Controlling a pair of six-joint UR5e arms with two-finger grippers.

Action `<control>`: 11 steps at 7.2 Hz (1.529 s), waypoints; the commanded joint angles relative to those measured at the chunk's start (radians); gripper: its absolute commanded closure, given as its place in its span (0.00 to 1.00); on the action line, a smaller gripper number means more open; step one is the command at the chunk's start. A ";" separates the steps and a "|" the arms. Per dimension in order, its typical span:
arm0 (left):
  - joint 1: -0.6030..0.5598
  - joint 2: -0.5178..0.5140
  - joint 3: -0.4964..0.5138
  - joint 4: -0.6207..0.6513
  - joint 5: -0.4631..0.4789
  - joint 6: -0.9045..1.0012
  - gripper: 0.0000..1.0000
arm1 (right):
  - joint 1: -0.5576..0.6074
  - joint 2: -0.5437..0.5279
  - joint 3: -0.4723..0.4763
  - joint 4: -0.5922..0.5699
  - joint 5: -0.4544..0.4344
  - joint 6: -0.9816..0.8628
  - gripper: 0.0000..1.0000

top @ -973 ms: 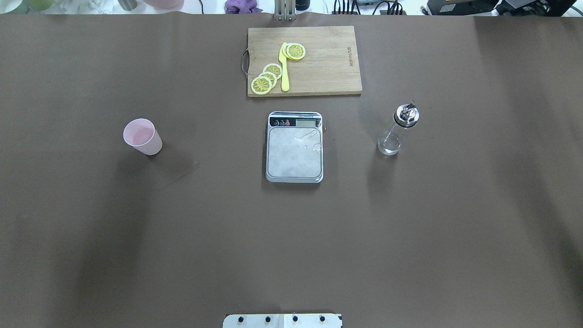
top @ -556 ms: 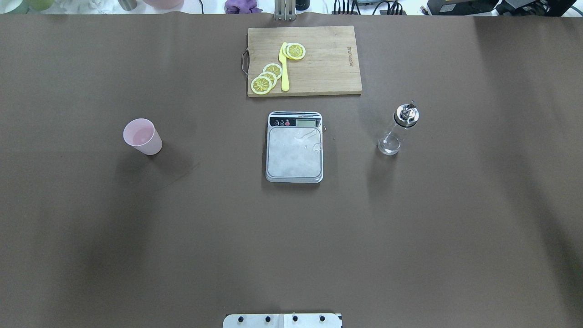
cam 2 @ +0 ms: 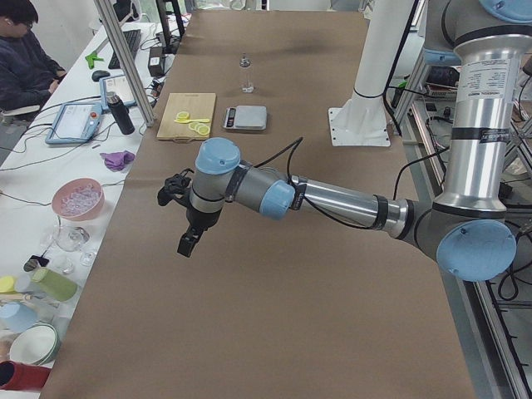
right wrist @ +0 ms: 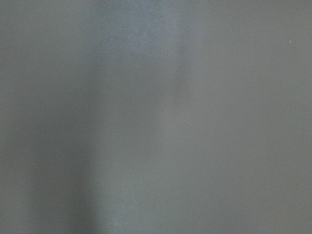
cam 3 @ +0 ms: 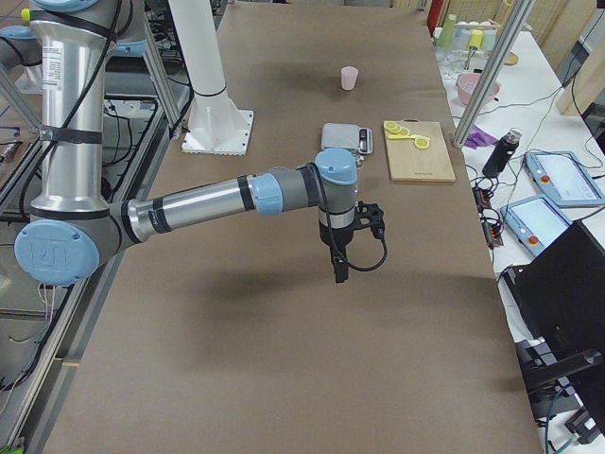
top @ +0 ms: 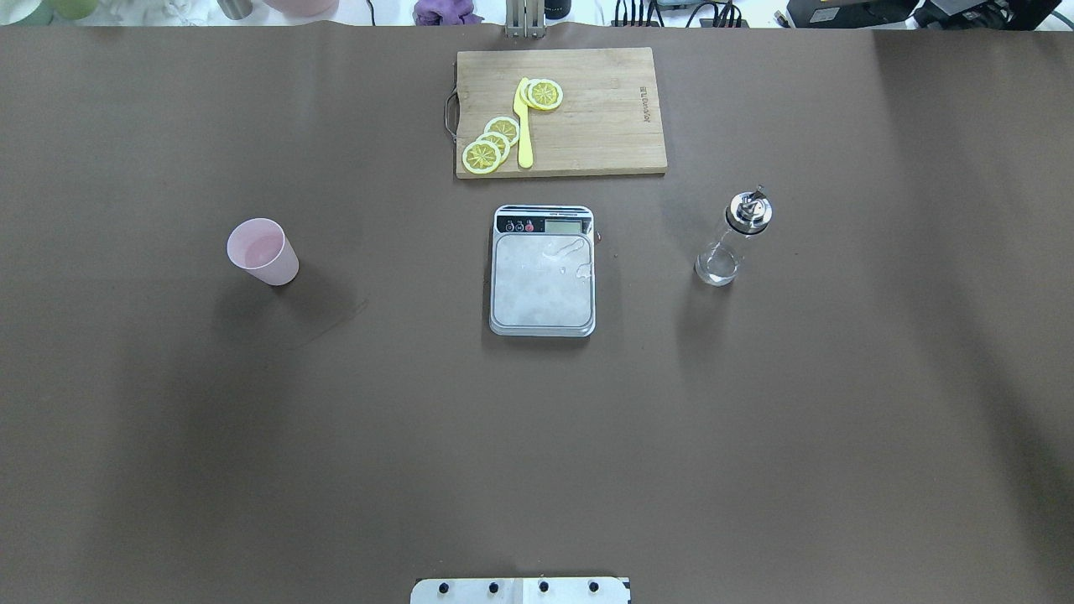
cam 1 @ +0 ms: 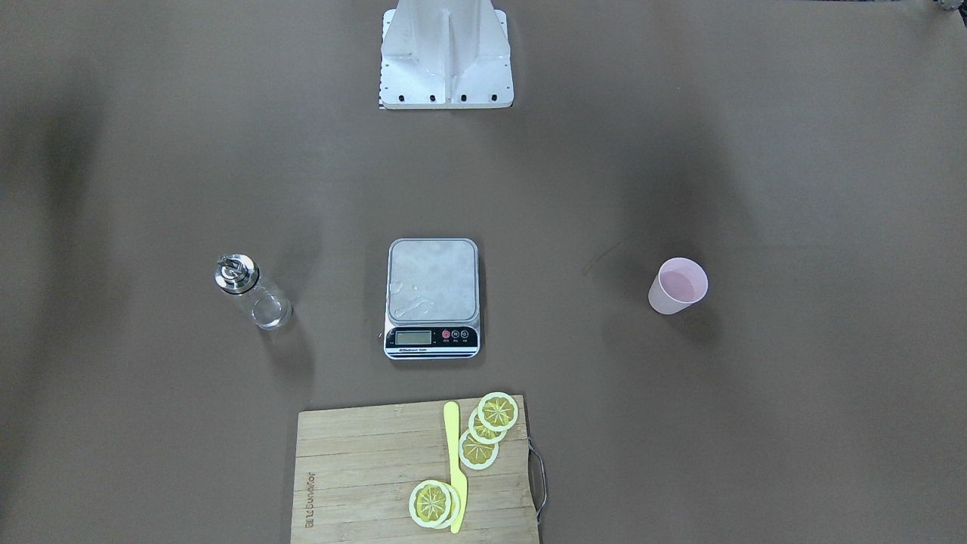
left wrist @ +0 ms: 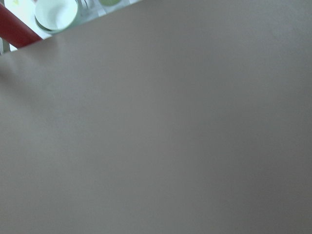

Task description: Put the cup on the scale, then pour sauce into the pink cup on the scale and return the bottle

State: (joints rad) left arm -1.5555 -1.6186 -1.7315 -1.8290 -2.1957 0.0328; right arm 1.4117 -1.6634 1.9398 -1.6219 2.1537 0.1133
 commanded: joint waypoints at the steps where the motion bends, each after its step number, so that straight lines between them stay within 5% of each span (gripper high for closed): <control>1: 0.002 -0.023 0.038 -0.044 0.001 0.008 0.00 | 0.001 -0.004 0.002 0.007 0.006 0.003 0.00; 4: 0.006 -0.023 -0.019 -0.102 -0.135 -0.022 0.00 | -0.003 0.028 0.007 0.062 0.011 0.023 0.00; 6: 0.093 -0.070 -0.039 -0.151 -0.188 -0.242 0.01 | -0.048 0.045 0.014 0.079 0.040 0.121 0.00; 9: 0.315 -0.093 -0.069 -0.167 -0.171 -0.728 0.01 | -0.199 0.047 0.016 0.247 0.032 0.451 0.00; 11: 0.510 -0.127 -0.068 -0.168 -0.002 -0.954 0.07 | -0.252 0.047 0.027 0.247 0.011 0.520 0.00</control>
State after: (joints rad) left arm -1.1528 -1.7298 -1.8008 -1.9967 -2.2916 -0.7983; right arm 1.1949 -1.6168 1.9593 -1.3793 2.1781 0.5851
